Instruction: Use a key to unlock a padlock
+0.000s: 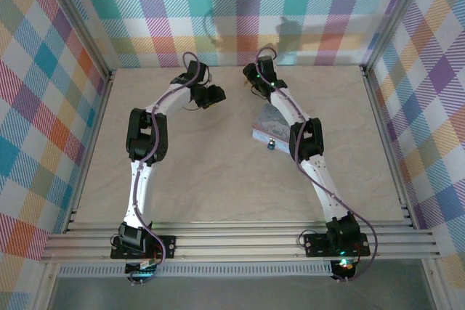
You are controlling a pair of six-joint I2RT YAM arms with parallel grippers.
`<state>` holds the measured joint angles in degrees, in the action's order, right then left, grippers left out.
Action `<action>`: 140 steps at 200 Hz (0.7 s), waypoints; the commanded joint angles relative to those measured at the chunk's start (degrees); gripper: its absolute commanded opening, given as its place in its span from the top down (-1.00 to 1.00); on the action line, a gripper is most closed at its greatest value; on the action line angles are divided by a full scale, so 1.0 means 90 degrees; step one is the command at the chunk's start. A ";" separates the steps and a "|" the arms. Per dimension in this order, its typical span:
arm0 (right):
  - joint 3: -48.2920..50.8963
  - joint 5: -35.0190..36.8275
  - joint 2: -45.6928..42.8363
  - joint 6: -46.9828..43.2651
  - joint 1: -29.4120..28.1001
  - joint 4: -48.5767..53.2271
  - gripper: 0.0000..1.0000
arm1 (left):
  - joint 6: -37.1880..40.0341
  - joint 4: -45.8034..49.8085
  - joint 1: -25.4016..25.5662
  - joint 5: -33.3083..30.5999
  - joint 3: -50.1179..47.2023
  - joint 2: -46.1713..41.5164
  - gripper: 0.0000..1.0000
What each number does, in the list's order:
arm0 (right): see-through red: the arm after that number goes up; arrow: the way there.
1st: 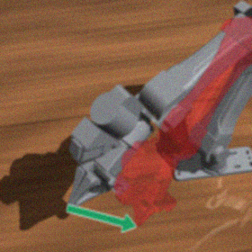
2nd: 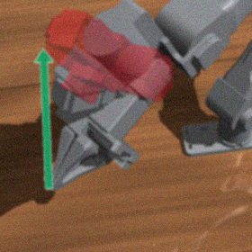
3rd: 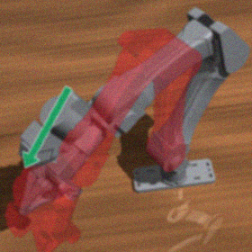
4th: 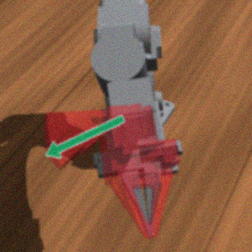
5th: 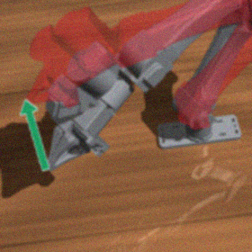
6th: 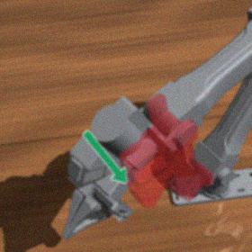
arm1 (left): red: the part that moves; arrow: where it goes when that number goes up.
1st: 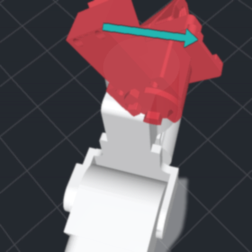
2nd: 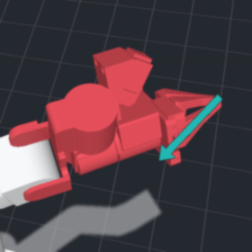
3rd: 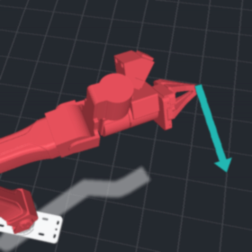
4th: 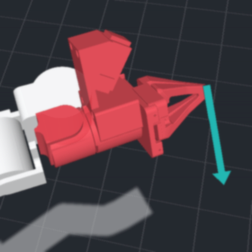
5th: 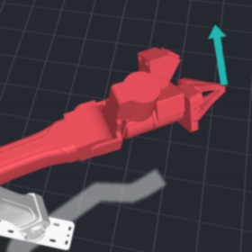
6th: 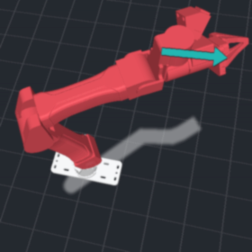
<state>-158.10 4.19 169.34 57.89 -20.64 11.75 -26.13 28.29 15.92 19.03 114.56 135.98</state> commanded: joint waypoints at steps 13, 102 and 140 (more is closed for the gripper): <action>-0.0331 0.0273 0.0454 0.0217 -0.0222 -0.0455 0.01 | 0.0061 0.0046 -0.0090 0.0083 -0.0063 -0.0429 0.11; -0.0288 -0.0053 0.0460 0.0095 -0.0566 -0.0079 0.25 | 0.0038 -0.0174 -0.0301 -0.0034 -0.0847 -0.0939 0.10; -0.0092 -0.0353 0.0288 0.0091 -0.0756 0.0300 0.32 | -0.0026 -0.0325 -0.0457 -0.0055 -0.1395 -0.1321 0.10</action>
<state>-160.33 5.34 172.16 59.07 -24.93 8.43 -26.06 26.72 13.17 18.83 104.40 128.60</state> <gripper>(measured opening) 0.345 0.450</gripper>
